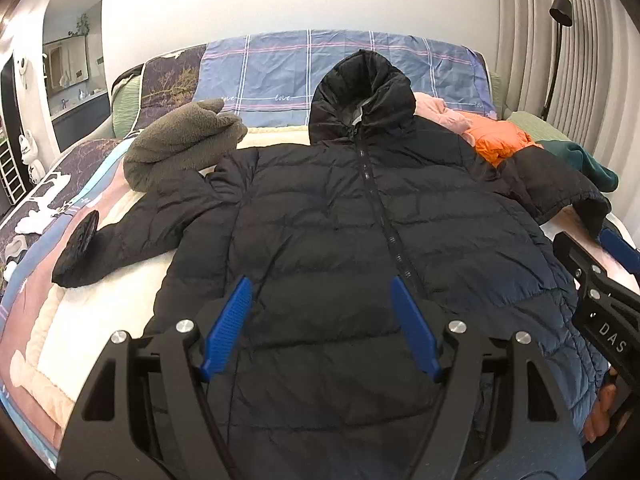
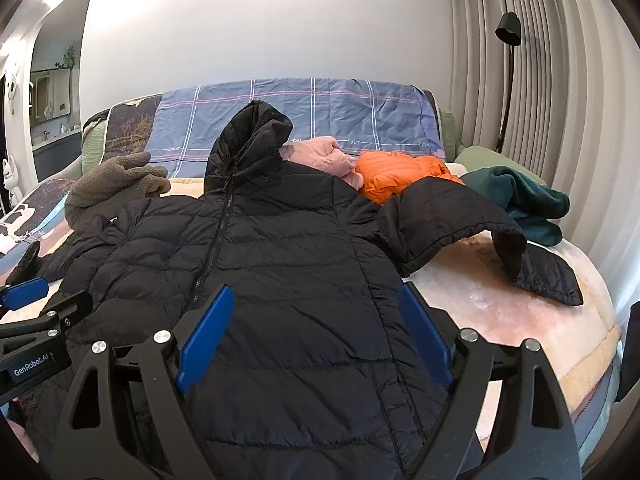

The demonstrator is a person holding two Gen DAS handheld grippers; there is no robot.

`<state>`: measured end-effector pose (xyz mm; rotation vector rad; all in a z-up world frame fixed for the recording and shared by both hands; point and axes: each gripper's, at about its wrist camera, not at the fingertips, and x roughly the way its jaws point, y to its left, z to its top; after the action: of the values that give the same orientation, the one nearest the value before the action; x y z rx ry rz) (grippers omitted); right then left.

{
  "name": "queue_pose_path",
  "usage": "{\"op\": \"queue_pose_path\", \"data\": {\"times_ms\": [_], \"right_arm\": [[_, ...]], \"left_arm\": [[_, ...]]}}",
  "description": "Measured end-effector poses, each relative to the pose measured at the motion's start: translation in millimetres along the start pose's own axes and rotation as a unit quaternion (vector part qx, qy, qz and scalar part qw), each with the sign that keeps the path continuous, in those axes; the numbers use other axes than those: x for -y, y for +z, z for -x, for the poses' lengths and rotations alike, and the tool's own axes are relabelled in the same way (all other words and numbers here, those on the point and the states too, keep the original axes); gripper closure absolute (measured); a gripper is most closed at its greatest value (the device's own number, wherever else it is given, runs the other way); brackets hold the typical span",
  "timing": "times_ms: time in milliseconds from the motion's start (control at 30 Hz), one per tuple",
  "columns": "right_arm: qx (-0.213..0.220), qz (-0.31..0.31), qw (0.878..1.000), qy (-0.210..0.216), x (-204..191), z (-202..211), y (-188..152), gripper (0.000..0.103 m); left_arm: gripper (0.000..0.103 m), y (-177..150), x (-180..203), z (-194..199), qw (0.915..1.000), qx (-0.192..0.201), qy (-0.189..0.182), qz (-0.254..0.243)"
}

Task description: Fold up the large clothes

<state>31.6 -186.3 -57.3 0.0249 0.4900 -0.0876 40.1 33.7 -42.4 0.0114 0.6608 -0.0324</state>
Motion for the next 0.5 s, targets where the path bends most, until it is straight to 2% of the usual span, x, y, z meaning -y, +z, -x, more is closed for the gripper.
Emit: {"op": "queue_pose_path", "data": {"times_ms": [133, 300, 500], "right_arm": [[-0.006, -0.003, 1.000, 0.003, 0.5, -4.7, -0.1, 0.018], [-0.013, -0.007, 1.000, 0.001, 1.6, -9.9, 0.5, 0.018], [-0.024, -0.003, 1.000, 0.012, 2.0, -19.4, 7.7, 0.018]], "left_arm": [[0.030, 1.5, 1.2, -1.1, 1.0000, 0.002, -0.002, -0.001], [0.045, 8.5, -1.4, -5.2, 0.9999, -0.001, -0.011, 0.002], [0.045, 30.7, -4.5, -7.2, 0.9998, 0.015, 0.004, -0.014]]}}
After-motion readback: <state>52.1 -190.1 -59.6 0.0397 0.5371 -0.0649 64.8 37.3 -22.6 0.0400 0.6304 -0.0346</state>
